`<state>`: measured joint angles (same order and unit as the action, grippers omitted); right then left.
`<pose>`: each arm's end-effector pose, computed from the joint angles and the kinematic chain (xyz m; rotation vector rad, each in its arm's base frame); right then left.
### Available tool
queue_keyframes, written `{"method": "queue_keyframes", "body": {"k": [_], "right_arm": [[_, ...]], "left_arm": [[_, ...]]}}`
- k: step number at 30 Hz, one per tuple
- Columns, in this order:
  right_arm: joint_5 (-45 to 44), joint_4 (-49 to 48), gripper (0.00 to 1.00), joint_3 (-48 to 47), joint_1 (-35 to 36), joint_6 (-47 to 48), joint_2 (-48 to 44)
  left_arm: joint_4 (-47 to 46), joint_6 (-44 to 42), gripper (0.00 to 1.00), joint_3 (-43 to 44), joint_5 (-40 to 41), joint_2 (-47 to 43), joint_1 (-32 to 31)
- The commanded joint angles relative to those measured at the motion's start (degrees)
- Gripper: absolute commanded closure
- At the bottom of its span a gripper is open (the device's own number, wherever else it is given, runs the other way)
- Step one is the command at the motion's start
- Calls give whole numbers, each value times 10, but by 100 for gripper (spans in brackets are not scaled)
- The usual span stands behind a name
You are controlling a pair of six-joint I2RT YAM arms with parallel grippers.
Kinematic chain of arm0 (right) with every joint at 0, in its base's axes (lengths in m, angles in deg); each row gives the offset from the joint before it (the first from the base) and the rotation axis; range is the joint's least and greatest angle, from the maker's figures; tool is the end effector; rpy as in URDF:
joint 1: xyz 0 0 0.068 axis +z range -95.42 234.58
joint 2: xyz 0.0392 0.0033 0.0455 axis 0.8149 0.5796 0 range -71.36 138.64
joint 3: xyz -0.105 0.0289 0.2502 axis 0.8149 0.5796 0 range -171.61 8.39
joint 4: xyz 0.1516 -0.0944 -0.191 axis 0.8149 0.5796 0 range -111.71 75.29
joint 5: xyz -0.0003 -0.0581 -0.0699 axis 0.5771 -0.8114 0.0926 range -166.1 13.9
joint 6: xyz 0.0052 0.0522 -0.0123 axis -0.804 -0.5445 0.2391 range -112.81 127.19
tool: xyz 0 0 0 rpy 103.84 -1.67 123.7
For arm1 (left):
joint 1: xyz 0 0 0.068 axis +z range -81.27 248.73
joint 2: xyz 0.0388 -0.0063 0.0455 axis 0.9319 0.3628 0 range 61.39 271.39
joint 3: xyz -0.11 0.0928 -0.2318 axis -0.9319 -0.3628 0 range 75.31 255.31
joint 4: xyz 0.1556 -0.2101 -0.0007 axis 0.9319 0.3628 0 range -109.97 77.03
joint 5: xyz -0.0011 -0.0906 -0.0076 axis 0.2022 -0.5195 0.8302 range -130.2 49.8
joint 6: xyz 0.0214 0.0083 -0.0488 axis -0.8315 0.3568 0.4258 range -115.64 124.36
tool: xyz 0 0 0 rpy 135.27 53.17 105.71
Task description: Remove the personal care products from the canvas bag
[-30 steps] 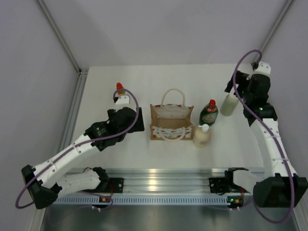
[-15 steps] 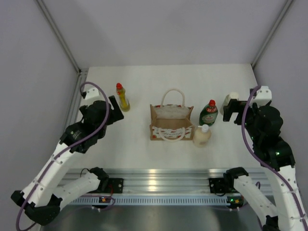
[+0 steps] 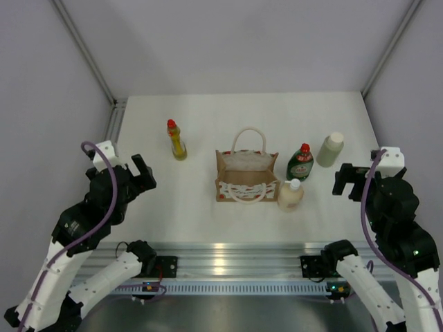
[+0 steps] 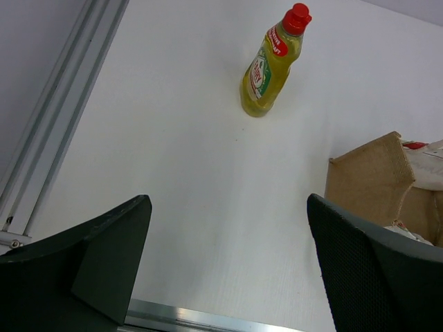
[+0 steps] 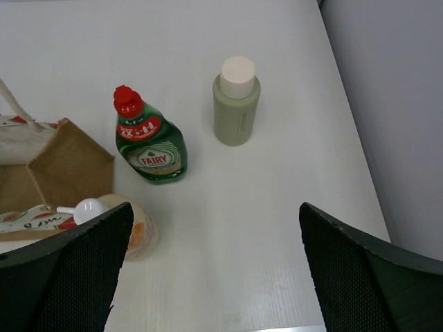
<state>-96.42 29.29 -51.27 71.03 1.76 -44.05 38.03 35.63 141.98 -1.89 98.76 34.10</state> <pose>0.0629 0.0056 0.3821 0.0595 1.8752 -0.0738 0.0815 -0.0296 0.3970 -0.3382 1.9281 -0.0593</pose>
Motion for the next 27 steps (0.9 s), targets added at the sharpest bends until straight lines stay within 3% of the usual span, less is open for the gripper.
{"method": "queue_keyframes", "body": {"k": [1,27], "right_arm": [[-17,26,1,-10,10,15,-28],[-12,31,0,-12,10,13,-42]], "left_arm": [[31,-17,2,13,-15,-14,2],[35,-16,2,-6,-18,-55,3]]}}
